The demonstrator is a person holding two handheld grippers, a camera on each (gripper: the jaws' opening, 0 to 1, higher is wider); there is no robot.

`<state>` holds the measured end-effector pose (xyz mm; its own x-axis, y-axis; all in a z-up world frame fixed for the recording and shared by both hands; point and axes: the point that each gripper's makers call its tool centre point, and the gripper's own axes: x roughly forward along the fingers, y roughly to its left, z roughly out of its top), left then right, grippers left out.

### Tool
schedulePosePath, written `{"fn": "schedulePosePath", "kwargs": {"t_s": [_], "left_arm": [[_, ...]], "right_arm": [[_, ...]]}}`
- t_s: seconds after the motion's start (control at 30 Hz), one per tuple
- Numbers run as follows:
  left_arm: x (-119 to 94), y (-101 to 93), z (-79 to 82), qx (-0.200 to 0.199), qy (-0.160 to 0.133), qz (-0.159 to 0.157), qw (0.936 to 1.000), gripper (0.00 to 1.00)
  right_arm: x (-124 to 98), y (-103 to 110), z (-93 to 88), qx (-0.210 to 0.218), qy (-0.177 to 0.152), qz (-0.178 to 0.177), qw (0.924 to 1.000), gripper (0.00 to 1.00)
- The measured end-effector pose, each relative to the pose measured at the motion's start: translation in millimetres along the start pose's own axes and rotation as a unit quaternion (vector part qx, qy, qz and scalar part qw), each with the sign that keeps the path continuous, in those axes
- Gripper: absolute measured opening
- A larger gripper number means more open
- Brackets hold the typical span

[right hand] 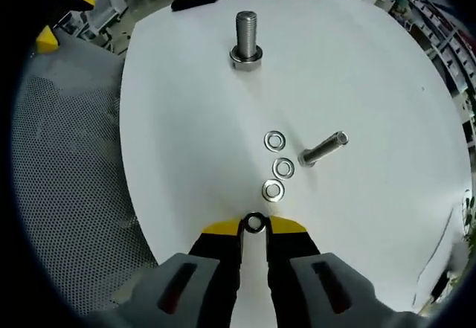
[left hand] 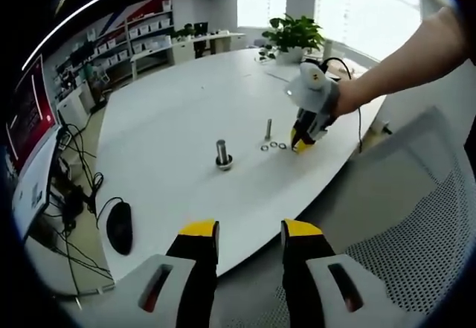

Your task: Place the washer onto the threaded stud by aligning its center hole with the stud, sliding it down to the base, and recovering from edge contact or off-axis alignment until the washer reaches the visible bottom stop.

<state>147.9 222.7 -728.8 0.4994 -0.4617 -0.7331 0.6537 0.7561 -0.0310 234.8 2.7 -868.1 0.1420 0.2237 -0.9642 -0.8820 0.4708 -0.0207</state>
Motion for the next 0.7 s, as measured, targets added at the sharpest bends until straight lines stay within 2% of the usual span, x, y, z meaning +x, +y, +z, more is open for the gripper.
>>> {"fn": "schedulePosePath", "kwargs": {"t_s": [0.17,0.27,0.37,0.5,0.7], "left_arm": [[-1,-2.0,2.3,-0.007,-0.008,-0.008,0.9999,0.32],[-1,-3.4,3.4,-0.010,-0.011,-0.012,0.9998,0.32],[-1,-5.6,3.9,-0.011,-0.013,-0.019,0.9997,0.31],[0,-7.8,2.6,-0.012,-0.008,-0.026,0.9995,0.31],[-4,-10.5,7.2,-0.010,-0.023,-0.033,0.9992,0.29]], "right_arm": [[0,0,1.1,0.011,0.014,-0.003,0.9998,0.14],[-1,-2,2.9,0.037,0.011,-0.006,0.9992,0.14],[-5,-4,4.3,0.044,0.013,-0.009,0.9989,0.14],[-19,-9,7.4,0.050,0.014,-0.019,0.9985,0.14],[-40,-17,15.7,0.047,0.007,-0.037,0.9982,0.14]]}}
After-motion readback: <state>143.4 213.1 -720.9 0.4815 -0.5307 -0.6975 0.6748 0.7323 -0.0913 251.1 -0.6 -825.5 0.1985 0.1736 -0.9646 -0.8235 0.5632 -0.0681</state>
